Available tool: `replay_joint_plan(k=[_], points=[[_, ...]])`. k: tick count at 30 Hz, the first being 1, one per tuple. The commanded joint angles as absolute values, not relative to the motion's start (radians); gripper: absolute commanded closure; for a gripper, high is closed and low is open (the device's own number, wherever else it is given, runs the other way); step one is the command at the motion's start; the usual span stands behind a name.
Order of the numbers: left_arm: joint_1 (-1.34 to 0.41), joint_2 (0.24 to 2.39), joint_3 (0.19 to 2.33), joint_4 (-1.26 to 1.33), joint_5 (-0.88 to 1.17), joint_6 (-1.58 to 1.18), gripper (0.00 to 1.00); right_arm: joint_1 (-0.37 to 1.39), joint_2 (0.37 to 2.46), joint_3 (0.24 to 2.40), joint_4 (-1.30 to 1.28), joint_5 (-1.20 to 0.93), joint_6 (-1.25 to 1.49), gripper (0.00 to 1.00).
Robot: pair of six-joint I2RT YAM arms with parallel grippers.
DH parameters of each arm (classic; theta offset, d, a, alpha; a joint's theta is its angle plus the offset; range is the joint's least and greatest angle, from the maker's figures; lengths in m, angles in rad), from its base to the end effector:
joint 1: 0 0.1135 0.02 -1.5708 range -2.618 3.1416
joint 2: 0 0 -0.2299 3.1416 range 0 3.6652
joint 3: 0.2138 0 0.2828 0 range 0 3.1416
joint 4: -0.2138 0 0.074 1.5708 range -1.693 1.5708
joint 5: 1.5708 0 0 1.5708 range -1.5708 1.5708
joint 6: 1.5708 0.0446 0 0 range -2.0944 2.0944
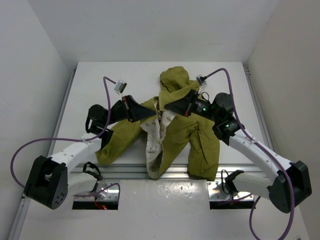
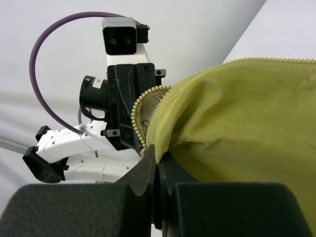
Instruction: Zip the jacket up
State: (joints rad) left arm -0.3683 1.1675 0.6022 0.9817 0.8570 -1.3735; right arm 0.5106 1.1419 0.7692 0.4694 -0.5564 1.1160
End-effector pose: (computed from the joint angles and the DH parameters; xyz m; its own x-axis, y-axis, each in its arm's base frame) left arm 0.2581 -0.1357 0.2693 -0.7896 -0.3834 -0.4791 0.5427 -0.0719 -0.8369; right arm 0.2633 0.1745 0.2886 -0.7478 0.4555 -0.4830 -0.4594 0.1702 0.8718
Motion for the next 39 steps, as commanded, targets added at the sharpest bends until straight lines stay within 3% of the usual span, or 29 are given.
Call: replay_joint_plan(k=[1, 39], points=[[-0.353, 1.170, 0.634, 1.052, 0.856, -1.382, 1.00, 0.523, 1.127, 0.799, 0.518, -0.561, 1.129, 1.00], [-0.371, 1.161, 0.634, 1.063, 0.874, -1.351, 1.00, 0.529, 1.150, 0.821, 0.497, -0.546, 1.127, 1.00]])
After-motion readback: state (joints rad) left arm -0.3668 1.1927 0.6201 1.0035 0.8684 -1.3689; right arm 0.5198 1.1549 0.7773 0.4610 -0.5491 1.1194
